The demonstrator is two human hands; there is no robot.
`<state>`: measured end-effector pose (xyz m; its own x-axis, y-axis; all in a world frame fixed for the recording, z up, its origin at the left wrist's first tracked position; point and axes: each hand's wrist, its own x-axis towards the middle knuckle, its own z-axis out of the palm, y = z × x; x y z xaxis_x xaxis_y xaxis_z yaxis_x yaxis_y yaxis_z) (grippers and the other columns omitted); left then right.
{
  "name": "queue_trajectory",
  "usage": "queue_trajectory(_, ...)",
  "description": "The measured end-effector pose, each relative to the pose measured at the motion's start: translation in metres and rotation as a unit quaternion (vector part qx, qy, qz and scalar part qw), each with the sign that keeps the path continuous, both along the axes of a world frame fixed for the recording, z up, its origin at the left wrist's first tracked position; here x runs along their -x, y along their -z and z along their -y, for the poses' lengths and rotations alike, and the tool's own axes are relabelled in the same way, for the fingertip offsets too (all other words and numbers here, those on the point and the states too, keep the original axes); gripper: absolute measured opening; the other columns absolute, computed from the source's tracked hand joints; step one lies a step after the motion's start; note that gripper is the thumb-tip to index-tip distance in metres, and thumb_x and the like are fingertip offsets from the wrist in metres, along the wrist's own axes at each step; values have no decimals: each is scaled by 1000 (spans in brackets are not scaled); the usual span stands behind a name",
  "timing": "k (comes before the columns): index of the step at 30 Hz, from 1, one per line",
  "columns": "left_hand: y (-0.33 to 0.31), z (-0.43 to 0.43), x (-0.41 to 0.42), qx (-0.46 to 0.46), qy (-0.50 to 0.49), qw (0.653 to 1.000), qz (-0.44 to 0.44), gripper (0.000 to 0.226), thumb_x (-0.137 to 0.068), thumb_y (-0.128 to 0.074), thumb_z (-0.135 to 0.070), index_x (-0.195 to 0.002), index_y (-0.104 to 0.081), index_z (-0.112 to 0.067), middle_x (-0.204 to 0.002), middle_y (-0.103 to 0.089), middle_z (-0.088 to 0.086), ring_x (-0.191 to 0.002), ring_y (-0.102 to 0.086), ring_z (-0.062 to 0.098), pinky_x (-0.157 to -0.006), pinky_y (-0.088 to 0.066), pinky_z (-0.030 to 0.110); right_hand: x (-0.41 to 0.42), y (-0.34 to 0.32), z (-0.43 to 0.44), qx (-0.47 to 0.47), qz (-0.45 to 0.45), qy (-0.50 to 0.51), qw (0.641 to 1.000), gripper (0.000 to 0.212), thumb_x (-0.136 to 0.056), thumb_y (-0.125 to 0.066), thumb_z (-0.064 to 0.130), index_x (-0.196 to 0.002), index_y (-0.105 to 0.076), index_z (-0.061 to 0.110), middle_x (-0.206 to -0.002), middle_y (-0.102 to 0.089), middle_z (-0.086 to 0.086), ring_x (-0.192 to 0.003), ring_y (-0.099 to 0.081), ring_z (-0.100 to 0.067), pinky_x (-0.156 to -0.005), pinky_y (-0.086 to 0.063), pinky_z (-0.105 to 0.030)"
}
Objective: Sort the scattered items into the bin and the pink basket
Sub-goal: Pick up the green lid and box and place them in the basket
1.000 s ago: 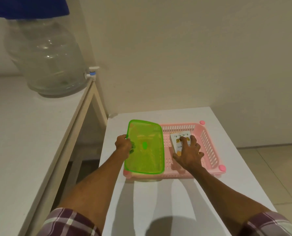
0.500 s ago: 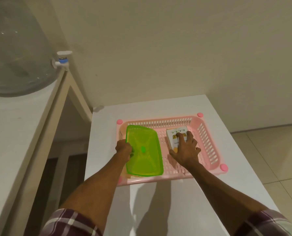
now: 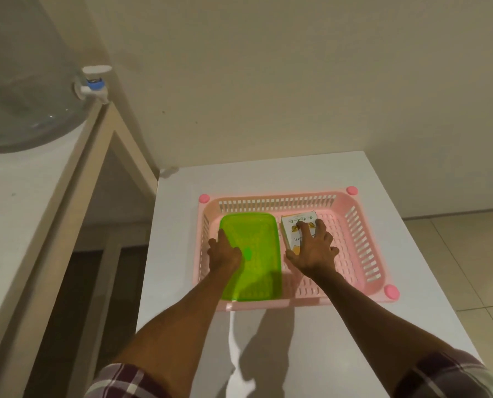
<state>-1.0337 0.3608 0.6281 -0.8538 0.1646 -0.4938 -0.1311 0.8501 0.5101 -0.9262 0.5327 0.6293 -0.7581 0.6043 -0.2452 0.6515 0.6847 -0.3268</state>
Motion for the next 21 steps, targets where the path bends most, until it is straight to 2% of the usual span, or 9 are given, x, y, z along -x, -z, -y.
queue_trajectory(4,15,-6,-14,53,144,988,-34,81,-87,-62,-43,-152,-18,-23,-161,-6,14,-148,-9,36,-116,-25,50,4,6,-8,3,8,1,1000,73,-79,-67,46,-140,-30,31,-154,-9,-11,-136,-24,-41,-104,-29,-61)
queue_trajectory(8,32,-13,-19,93,244,965,-12,100,-75,-70,-57,-153,-14,-29,-162,7,10,-148,4,37,-115,-12,61,14,12,-13,7,8,11,1000,70,-79,-67,47,-138,-32,31,-154,-10,-11,-135,-25,-42,-103,-29,-61)
queue_trajectory(13,44,-4,-20,112,246,963,-13,110,-69,-81,-46,-153,-12,-31,-162,7,9,-148,4,37,-115,-12,61,27,21,-14,25,4,16,1000,72,-79,-66,52,-138,-32,28,-153,-10,-14,-133,-27,-43,-103,-29,-60)
queue_trajectory(21,41,2,-13,121,228,966,-17,110,-67,-83,-43,-153,-14,-32,-162,5,9,-148,3,38,-117,-14,59,44,27,-6,43,-1,2,999,74,-84,-61,56,-144,-30,25,-156,-7,-15,-136,-23,-43,-105,-30,-60)
